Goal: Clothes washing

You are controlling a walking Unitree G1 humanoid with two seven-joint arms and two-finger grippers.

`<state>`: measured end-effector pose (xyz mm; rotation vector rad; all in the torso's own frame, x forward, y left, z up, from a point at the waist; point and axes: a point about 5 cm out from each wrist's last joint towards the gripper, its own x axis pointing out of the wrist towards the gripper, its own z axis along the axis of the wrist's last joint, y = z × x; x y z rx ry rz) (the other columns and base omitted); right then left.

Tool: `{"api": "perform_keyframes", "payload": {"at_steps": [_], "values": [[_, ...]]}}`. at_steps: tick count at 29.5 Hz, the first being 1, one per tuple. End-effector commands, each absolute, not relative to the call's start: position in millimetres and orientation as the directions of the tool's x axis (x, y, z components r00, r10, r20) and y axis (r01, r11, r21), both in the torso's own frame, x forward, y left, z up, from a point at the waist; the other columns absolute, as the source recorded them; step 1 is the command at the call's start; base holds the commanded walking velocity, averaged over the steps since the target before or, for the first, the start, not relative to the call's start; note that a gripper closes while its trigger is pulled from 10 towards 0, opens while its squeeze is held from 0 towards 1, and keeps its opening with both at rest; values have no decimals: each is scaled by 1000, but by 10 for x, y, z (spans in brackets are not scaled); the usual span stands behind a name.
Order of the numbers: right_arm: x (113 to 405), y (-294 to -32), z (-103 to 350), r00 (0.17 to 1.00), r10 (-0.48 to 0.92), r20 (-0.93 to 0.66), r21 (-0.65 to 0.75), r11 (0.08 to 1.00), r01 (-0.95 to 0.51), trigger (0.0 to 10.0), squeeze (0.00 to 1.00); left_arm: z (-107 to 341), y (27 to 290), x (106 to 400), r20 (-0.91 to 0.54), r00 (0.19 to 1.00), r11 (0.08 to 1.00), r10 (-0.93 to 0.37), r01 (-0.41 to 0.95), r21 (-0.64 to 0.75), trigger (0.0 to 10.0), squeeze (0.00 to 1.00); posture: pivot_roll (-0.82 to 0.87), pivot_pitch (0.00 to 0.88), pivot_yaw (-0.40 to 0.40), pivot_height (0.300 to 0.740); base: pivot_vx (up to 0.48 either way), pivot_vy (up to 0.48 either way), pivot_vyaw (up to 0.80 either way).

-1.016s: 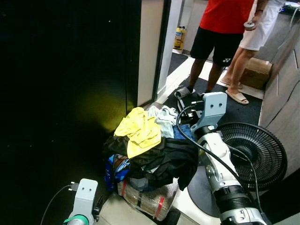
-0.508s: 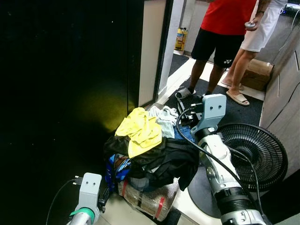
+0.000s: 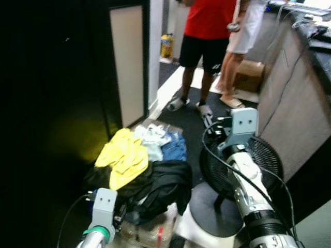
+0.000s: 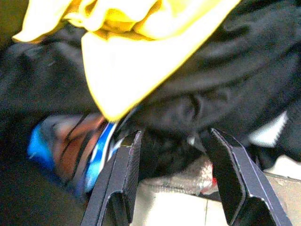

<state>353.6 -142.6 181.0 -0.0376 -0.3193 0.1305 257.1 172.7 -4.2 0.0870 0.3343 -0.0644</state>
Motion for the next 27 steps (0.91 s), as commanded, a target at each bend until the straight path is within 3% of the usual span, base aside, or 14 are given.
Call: {"api": "perform_keyframes", "payload": {"at_steps": [1,27], "values": [[3537,-1355,1783,942,155,298,-65,988,-142,10000,0,-131,1805,2483,-370,929,994,-16,55,95,10000,0,61,11,0,740,0,0,0],[3517,-1260,1751,934,206,291,-79,978,-191,10000,0,-142,1814,2482,-372,928,991,-9,57,118,10000,0,68,21,-1,740,0,0,0]]}}
